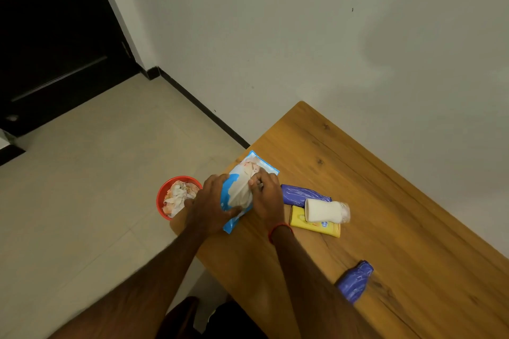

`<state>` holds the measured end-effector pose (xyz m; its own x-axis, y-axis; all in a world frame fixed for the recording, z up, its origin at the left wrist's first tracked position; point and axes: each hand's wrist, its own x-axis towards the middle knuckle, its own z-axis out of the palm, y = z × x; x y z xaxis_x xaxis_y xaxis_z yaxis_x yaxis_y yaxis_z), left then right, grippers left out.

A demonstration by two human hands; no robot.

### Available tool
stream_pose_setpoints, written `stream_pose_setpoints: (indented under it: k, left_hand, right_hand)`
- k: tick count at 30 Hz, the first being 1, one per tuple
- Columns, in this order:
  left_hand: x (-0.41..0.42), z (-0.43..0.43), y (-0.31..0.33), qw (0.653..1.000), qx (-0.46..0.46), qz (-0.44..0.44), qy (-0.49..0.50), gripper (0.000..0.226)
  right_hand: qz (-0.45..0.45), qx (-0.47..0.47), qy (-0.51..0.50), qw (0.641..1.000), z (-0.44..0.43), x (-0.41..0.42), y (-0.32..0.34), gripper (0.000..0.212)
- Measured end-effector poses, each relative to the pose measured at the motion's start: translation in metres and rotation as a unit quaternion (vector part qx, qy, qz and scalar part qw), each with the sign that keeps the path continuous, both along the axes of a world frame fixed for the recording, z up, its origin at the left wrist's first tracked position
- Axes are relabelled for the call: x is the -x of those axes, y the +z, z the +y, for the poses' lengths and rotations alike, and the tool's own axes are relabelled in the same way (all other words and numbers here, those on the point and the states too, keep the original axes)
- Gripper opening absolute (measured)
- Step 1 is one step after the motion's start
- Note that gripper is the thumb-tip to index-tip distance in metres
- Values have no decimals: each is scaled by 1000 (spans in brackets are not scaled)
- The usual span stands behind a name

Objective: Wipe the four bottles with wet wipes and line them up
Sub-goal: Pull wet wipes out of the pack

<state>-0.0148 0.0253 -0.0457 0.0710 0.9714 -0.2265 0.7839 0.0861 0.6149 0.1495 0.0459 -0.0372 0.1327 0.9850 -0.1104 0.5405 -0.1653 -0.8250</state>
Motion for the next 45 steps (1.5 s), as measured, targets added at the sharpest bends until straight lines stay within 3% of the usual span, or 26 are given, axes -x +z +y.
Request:
stream_pose_setpoints:
  k: [4, 9, 13, 17, 20, 22, 25, 28, 33, 35, 37, 42, 43, 45]
  left_hand:
    - [-1, 1, -1, 1000, 3, 27, -9, 104]
    - [-10, 0, 7, 999, -7, 46, -7, 105]
    - [-22, 5, 21, 998, 2, 55, -14, 114]
    - [-36, 14, 35, 987, -26, 152, -53, 106]
    - [-49, 24, 51, 986, -59, 143, -56, 93]
    - [-61, 29, 62, 988, -111, 99, -51, 78]
    - [-85, 35, 78, 987, -144, -54, -37, 49]
    - [-115, 35, 99, 969, -90, -225, -50, 31]
    - [-160, 26, 129, 932, 11, -348, -101, 27]
    - [-176, 23, 137, 924, 34, -372, -88, 18]
    - [-189, 23, 138, 926, 40, -368, -76, 24]
    - [-214, 24, 130, 919, 55, -389, -23, 28]
    - [-219, 23, 130, 918, 59, -391, -14, 28]
    - [-228, 21, 132, 914, 72, -400, -1, 29]
  right_hand:
    - [62, -60, 29, 996, -6, -8, 18, 2]
    - [155, -73, 23, 985, -12, -20, 49, 11]
    - [205, -74, -32, 975, -15, -36, 73, 8]
    - [242, -57, -91, 964, -13, -54, 94, 5]
    - [277, -61, -136, 949, -11, -69, 105, 5]
    - [289, -65, -162, 941, -11, -78, 109, 6]
    - [289, -69, -195, 935, -13, -91, 111, 9]
    - [310, -72, -230, 919, -17, -104, 116, 8]
    - [331, -68, -260, 905, -25, -132, 121, 6]
    - [361, -56, -279, 888, -28, -144, 126, 6]
    - [393, -26, -302, 868, -33, -156, 129, 6]
    - [498, -28, -275, 822, -53, -182, 131, 46]
    - [503, -36, -248, 827, -58, -187, 125, 56]
    - [446, -43, -207, 870, -67, -194, 116, 67]
